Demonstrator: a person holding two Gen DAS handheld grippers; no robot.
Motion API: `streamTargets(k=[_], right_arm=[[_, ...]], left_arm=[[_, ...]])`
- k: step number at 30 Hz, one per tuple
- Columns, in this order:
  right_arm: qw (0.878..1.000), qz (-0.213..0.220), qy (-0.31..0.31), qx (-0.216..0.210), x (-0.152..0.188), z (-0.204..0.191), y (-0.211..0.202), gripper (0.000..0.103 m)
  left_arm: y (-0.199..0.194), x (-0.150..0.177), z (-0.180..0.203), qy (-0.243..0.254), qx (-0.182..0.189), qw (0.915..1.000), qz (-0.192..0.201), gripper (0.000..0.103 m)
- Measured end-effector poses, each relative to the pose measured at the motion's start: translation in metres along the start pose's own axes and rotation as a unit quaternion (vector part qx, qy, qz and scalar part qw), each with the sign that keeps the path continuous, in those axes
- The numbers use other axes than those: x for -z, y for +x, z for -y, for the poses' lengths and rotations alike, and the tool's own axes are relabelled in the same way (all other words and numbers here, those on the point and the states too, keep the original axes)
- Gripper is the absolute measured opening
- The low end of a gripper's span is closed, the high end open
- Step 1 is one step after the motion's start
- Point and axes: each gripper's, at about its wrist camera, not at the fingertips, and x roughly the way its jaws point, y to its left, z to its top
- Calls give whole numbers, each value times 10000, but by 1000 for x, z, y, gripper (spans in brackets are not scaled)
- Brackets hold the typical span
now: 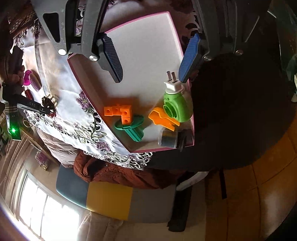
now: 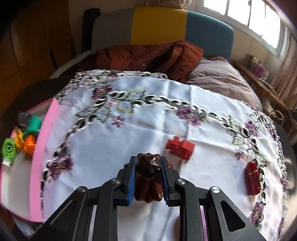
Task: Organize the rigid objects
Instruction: 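Lift the brown fluted piece with the right tool toward the tray, then lower the brown fluted piece into the tray and open the right tool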
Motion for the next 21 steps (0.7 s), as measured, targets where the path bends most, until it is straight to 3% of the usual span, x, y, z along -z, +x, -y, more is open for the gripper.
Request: streamTargets(k=[8,15,21], right_arm=[[9999,-48,56,-119,1,-19,-8,24],[9947,378,-330,-900,-16,-71,-51,24],[9808,478,-868,-1682,-18,-140,-73,24]], left_arm=[[-3,6,-18,-157,-44,9999,36,63],[-5,10,-46,-484,-176,9987,40,63],[-9,13,-63,-658,-300,9973,78,63]])
